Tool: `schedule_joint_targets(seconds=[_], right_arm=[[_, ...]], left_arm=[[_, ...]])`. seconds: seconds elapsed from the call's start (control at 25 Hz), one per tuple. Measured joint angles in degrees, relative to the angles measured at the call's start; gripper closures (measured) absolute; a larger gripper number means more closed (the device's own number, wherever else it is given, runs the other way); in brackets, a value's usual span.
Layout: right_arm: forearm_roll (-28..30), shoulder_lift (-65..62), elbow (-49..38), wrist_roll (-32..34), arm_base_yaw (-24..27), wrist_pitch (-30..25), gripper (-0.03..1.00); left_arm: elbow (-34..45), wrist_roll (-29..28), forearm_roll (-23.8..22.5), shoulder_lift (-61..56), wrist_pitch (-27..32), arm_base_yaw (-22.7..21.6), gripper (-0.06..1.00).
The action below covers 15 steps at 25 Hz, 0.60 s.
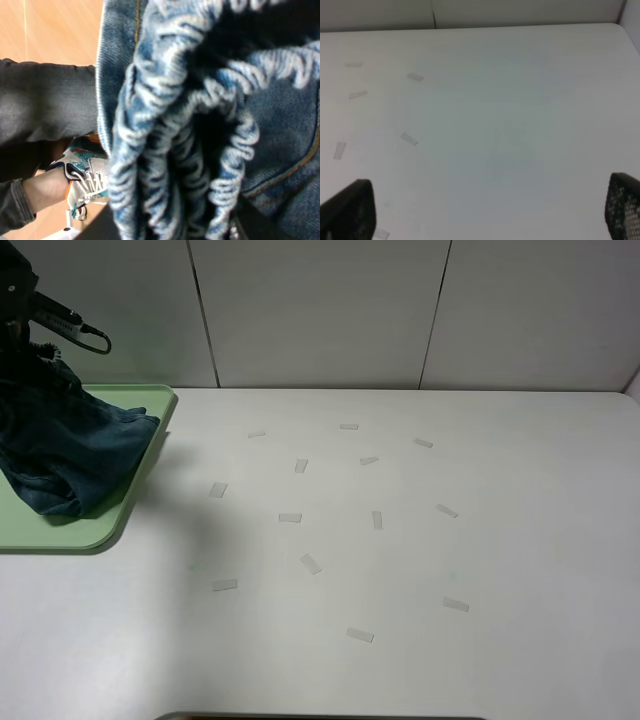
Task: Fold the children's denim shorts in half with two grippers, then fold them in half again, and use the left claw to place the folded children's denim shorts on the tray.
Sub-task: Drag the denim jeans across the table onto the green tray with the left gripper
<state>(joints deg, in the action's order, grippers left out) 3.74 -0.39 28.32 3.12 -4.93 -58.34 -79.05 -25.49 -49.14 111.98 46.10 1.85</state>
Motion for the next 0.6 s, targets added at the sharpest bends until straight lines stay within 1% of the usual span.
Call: schedule_joint_targets(seconds=[0.12,0.2,0.32,0.4,0.48,0.6], right_arm=[[0.00,0.00,0.00,0.00,0.00,0.00,0.27],[0.00,0.00,0.00,0.00,0.00,0.00,0.27],[0.00,0.00,0.00,0.00,0.00,0.00,0.27],[0.00,0.00,0.00,0.00,0.00,0.00,0.27],[0.00,0.00,0.00,0.00,0.00,0.00,0.27],[0.00,0.00,0.00,0.00,0.00,0.00,0.27]], left_arm=[[0.00,0.00,-0.13,0.00,-0.39,0.00,0.65],[0.00,0.00,-1.33,0.00,-0.87,0.00,0.53],[0.00,-0.67,-2.88,0.00,-1.37,0.00,0.30],[0.00,-2.16,-4.13,0.00,-1.56,0.00,0.18],[0.00,-4.01,-5.63,0.00,-1.63,0.00,0.12],[0.00,-4.99,-7.00,0.00,-1.63,0.00,0.08]])
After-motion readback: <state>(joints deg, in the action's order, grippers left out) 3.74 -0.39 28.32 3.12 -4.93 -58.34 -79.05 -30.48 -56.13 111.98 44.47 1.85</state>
